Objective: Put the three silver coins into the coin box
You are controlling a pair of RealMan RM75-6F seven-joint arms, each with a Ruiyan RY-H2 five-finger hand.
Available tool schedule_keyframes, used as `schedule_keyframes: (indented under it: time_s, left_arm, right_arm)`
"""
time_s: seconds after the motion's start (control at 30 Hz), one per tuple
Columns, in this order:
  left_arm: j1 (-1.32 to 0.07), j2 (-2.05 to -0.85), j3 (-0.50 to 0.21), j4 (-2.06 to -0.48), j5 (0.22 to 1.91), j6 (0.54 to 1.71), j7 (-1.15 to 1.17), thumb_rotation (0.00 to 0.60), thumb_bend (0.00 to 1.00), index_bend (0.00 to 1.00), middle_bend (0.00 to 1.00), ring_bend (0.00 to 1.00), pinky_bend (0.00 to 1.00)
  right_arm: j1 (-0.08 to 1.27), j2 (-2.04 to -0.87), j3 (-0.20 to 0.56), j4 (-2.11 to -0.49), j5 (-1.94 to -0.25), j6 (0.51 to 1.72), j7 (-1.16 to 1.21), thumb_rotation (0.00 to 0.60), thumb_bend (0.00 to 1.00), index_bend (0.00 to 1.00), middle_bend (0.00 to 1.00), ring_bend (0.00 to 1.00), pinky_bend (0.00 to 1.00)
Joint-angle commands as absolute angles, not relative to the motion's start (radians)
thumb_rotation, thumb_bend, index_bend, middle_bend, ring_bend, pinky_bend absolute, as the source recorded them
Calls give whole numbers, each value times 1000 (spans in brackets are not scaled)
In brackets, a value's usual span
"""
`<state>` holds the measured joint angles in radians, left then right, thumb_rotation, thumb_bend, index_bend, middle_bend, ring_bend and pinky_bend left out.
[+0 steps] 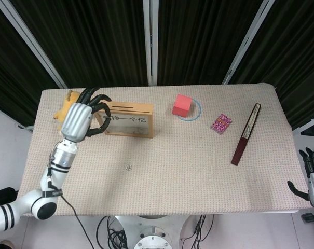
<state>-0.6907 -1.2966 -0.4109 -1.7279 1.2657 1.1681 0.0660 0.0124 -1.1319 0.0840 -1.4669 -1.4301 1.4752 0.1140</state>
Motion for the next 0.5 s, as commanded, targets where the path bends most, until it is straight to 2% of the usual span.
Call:
schedule_keyframes:
  time_s: [0.03, 0.2, 0.5]
  left_arm:
    - [-800, -1358, -465, -1614, 1118, 1061, 105, 600, 417, 621, 294, 79, 120]
    - [-854, -1415, -467, -1529, 1013, 1025, 163, 600, 417, 610, 288, 79, 116]
    - [-879, -1449, -431, -1463, 968, 999, 178, 600, 417, 612, 288, 79, 115]
  right_arm:
    - [12, -1133, 85, -1459, -1426, 1471, 121, 600, 176, 0, 0, 0, 0]
    - [18, -1138, 88, -1442, -1416, 1457, 135, 600, 176, 0, 0, 0, 0]
    - [27, -1151, 91, -1412, -1404, 1432, 152, 600, 176, 0, 0, 0, 0]
